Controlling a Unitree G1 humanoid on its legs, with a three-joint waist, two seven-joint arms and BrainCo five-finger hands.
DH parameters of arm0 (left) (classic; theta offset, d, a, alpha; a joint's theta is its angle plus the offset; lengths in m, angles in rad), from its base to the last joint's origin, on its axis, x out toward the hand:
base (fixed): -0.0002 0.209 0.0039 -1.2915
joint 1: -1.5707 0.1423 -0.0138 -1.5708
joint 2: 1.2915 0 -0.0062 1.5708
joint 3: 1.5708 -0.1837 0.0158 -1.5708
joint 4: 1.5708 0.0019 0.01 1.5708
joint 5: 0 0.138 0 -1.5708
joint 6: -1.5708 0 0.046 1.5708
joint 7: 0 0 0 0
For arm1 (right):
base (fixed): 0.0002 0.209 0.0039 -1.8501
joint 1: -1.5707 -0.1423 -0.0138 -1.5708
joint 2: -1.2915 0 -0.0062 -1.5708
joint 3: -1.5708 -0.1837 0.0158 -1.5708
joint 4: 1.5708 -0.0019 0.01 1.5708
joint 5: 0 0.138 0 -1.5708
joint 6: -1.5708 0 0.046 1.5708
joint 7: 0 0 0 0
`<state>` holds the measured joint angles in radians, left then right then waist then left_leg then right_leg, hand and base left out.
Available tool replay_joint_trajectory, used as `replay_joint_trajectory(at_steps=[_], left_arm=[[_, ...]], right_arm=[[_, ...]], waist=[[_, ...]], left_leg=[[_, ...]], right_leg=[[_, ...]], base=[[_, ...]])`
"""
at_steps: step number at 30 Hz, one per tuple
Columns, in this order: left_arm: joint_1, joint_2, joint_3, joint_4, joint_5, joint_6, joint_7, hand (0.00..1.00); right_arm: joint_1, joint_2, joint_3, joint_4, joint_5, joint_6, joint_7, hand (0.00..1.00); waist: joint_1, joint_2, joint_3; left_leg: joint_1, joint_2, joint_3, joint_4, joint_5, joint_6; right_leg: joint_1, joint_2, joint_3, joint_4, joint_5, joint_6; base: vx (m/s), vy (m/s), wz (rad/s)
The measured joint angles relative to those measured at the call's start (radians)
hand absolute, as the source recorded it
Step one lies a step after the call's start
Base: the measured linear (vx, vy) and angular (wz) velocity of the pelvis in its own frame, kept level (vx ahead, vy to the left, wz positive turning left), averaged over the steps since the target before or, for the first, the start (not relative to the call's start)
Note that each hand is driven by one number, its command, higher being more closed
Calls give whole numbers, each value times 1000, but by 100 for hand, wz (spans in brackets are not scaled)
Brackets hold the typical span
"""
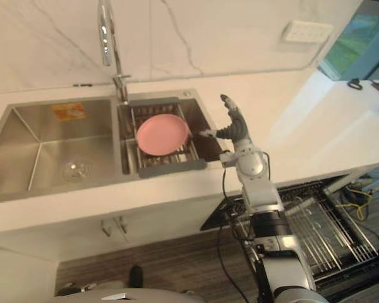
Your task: Walk over to the sink, pick up the cup, carry it to the dishwasher, place the cup inside the dishwasher, then close the dishwasher door
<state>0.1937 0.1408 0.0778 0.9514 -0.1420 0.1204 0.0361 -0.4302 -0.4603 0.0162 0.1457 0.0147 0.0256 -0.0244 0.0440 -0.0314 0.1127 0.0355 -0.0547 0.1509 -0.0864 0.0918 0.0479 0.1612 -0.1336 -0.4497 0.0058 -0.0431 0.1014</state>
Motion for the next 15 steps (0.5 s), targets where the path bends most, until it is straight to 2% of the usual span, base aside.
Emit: replay_joint_trajectory(at_steps=[2, 5, 7, 8, 9, 10, 11, 12, 14, 15], left_arm=[[2, 2, -1, 0, -1, 0, -1, 0], [-2, 18, -11, 2, 0, 3, -2, 0], [-4, 21, -22, 5, 0, 6, -5, 0], [-5, 33, -37, 6, 0, 6, -13, 0], [-8, 47, -48, 6, 1, 6, -26, 0], [-8, 48, -53, 8, 2, 9, -29, 0], [-15, 54, -55, 13, 4, 19, -29, 0], [-12, 57, -57, 14, 5, 24, -29, 0], [-8, 70, -39, 14, 9, 24, -28, 0], [-6, 77, -39, 14, 14, 24, -28, 0]], right_arm=[[17, 4, -4, 0, 2, -2, -2, 0], [84, 35, -60, -2, 23, -3, -16, 0], [140, 50, -103, -2, 41, -4, -54, 0], [170, 66, -129, -4, 50, -4, -79, 0], [202, 73, -149, -15, 60, -9, -94, 0], [220, 77, -156, -17, 60, -13, -95, 0], [253, 82, -171, -33, 60, -24, -99, 0], [280, 88, -180, -73, 60, -44, -114, 0], [292, 91, -185, -135, 58, -76, -133, 0], [292, 91, -187, -165, 58, -98, -139, 0]], waist=[[3, -3, 2], [7, -29, 11], [2, -27, 14], [-5, -30, 21], [-17, -30, 36], [-22, -27, 42], [-31, -15, 46], [-30, -12, 46], [-29, -31, 35], [-30, -42, 29]], left_leg=[[10, -4, 14, 1, -15, 2], [19, -21, 6, 5, -33, 16], [22, -23, -23, 8, -40, 25], [22, -25, -53, 34, -56, 36], [25, -21, -98, 97, -91, 44], [26, -15, -121, 131, -109, 51], [17, 2, -157, 190, -147, 54], [6, 11, -181, 233, -178, 52], [-23, 11, -186, 273, -212, 39], [-32, 10, -186, 302, -231, 28]], right_leg=[[-16, -20, 12, 61, -37, 6], [-61, -66, 24, 197, -98, 11], [-111, -87, 48, 329, -104, 2], [-164, -101, 103, 469, -104, -57], [-214, -100, 178, 613, -72, -124], [-232, -84, 221, 645, -100, -119], [-235, -40, 278, 611, -158, -95], [-251, -10, 323, 545, -174, -82], [-293, 18, 370, 434, -154, -70], [-305, 25, 378, 371, -104, -66]], base=[[44, 27, -26], [63, 37, 2], [53, 128, 40], [1, 231, 73], [-49, 242, 86], [-139, 243, 99], [-228, 207, 89], [-254, 170, 76], [-217, 49, 45], [-69, -61, 30]])
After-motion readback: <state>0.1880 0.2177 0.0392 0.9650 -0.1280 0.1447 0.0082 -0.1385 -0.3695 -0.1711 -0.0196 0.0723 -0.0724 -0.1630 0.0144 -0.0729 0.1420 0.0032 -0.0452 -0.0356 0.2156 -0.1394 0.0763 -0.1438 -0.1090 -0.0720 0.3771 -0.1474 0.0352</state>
